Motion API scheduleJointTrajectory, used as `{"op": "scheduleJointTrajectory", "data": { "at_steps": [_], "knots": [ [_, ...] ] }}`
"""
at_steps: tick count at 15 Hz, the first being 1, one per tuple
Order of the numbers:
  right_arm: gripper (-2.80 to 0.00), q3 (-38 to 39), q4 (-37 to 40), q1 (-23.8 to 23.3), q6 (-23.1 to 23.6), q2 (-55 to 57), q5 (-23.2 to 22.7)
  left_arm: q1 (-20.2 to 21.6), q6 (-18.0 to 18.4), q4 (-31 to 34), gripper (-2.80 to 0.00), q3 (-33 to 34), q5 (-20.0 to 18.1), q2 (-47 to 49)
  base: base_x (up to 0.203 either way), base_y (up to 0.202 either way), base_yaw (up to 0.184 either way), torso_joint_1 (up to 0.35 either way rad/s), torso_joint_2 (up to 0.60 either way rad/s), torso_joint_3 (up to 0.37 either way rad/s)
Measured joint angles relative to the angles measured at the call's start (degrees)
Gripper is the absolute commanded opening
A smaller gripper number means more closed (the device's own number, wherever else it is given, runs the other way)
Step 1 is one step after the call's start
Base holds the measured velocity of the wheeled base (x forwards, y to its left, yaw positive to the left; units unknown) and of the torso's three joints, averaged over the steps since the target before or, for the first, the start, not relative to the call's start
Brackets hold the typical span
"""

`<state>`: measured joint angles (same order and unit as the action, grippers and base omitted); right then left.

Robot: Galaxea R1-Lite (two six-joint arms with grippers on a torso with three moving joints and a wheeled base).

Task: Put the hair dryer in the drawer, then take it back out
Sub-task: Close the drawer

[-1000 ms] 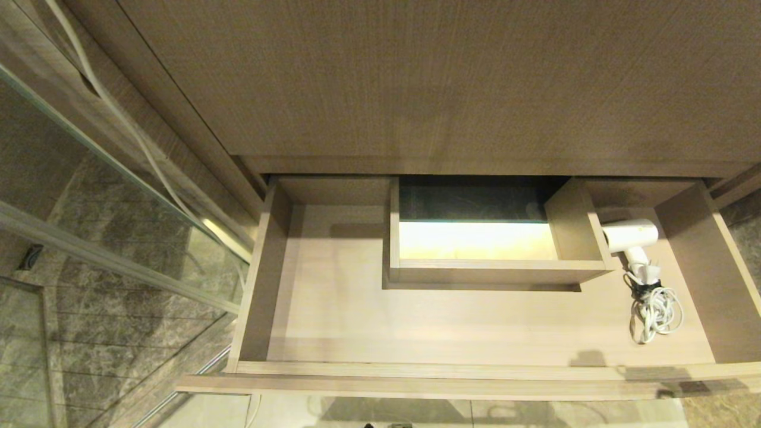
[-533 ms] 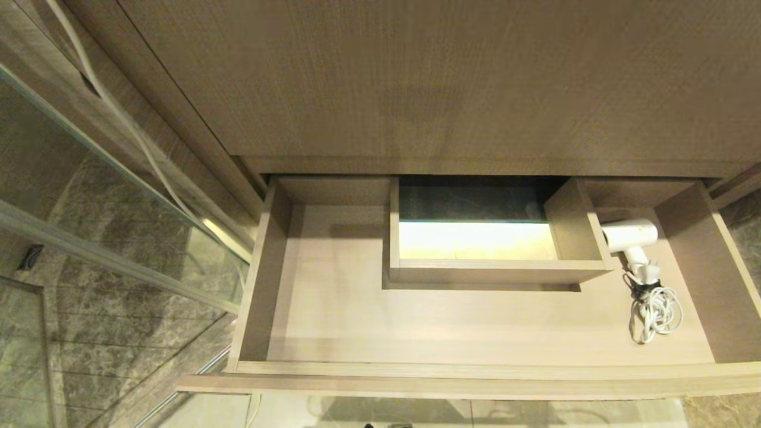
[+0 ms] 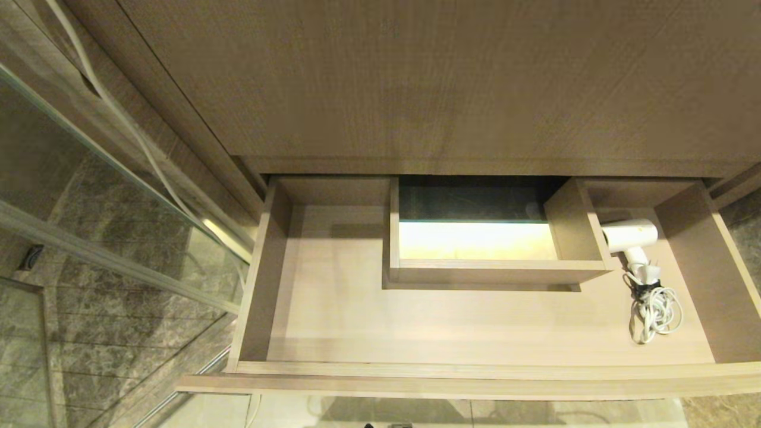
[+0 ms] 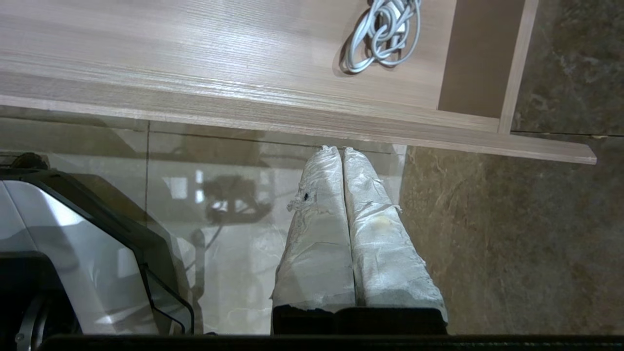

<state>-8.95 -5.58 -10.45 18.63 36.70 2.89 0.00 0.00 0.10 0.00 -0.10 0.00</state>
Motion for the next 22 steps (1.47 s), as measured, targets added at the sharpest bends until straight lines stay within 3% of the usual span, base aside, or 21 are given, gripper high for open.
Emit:
{"op": "scheduleJointTrajectory", "data": {
  "at_steps": [6,10,13,22],
  "knots": [
    [-2.80,-0.77,0.94,0.04,2.67,-0.62,1.06,0.00,0.00,0.00,-2.80,0.00,0.02,0.00,0.000,0.000,0.000,0.000,0.00,0.000],
    [-2.80,-2.70,10.83,-0.27,6.18,1.38,11.66,0.00,0.02,-0.02,-2.80,0.00,0.00,0.00,0.000,0.000,0.000,0.000,0.00,0.000],
    [-2.80,-4.83,13.79,-1.27,5.82,5.69,14.69,0.00,0.00,-0.02,-2.80,0.00,0.00,0.00,0.000,0.000,0.000,0.000,0.00,0.000],
    [-2.80,-15.18,19.96,-5.40,-5.79,30.88,17.25,0.00,0.00,-0.02,-2.80,0.00,0.00,0.00,0.000,0.000,0.000,0.000,0.00,0.000]
  ]
}}
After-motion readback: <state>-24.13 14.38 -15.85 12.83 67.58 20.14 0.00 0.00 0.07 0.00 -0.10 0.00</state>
